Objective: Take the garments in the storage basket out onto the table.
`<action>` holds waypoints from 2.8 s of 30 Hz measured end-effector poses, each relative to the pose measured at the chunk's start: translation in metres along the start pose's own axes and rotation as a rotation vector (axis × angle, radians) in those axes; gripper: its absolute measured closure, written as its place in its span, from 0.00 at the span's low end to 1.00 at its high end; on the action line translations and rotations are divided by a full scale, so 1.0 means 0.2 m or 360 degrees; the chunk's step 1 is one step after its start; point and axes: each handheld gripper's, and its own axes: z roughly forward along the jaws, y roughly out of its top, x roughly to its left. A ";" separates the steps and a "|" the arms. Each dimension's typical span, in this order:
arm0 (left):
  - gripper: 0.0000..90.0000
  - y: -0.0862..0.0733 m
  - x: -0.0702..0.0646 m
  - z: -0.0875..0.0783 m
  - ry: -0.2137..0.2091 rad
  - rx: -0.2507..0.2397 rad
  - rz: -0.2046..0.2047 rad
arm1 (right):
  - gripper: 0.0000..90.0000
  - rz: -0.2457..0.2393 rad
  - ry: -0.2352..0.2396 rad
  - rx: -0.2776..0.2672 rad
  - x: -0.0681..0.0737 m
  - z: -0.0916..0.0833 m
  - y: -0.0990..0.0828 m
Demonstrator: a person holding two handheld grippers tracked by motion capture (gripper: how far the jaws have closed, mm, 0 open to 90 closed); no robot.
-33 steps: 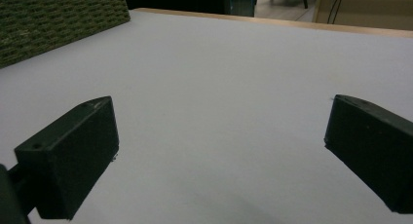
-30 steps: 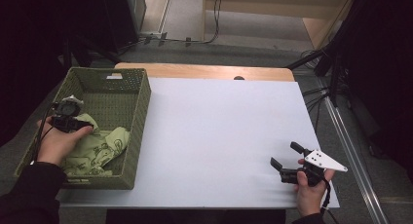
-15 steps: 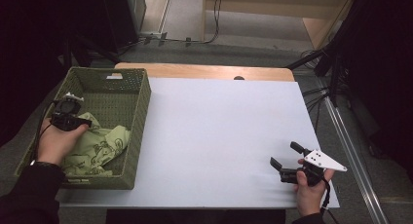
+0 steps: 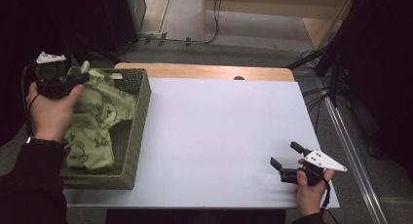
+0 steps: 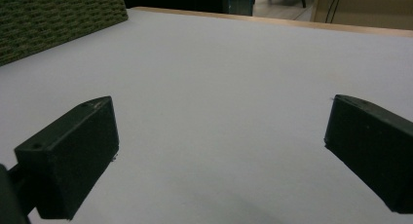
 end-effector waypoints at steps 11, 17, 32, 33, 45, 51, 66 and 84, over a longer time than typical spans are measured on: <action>0.85 -0.21 0.02 0.04 -0.0126 0.0186 -0.0100 | 0.00 -0.0004 -0.0002 0.0001 0.00 0.00 0.00; 0.84 -0.48 0.04 0.09 -0.0241 0.0543 -0.0204 | 0.00 -0.0004 -0.0010 0.0007 0.01 0.00 0.00; 0.37 -0.49 0.04 0.08 -0.0291 0.0681 -0.0190 | 0.00 -0.0008 -0.0016 0.0014 0.01 0.01 0.00; 0.31 -0.47 0.05 0.07 -0.0309 0.0632 -0.0204 | 0.00 -0.0007 -0.0016 0.0014 0.01 0.01 0.00; 0.00 -0.42 0.02 0.25 -0.0332 0.0721 -0.0244 | 0.00 -0.0006 -0.0011 0.0017 0.01 0.01 0.00; 0.00 -0.52 0.02 0.34 -0.0092 0.0943 -0.0144 | 0.00 -0.0007 -0.0005 0.0018 0.01 0.01 0.00; 0.00 -0.63 0.08 0.44 -0.0086 0.1116 -0.0214 | 0.00 -0.0011 0.0001 0.0020 0.01 0.01 0.00; 0.58 -0.61 0.04 0.42 -0.0320 0.1056 -0.0223 | 0.00 -0.0036 -0.0004 0.0041 0.02 0.02 0.00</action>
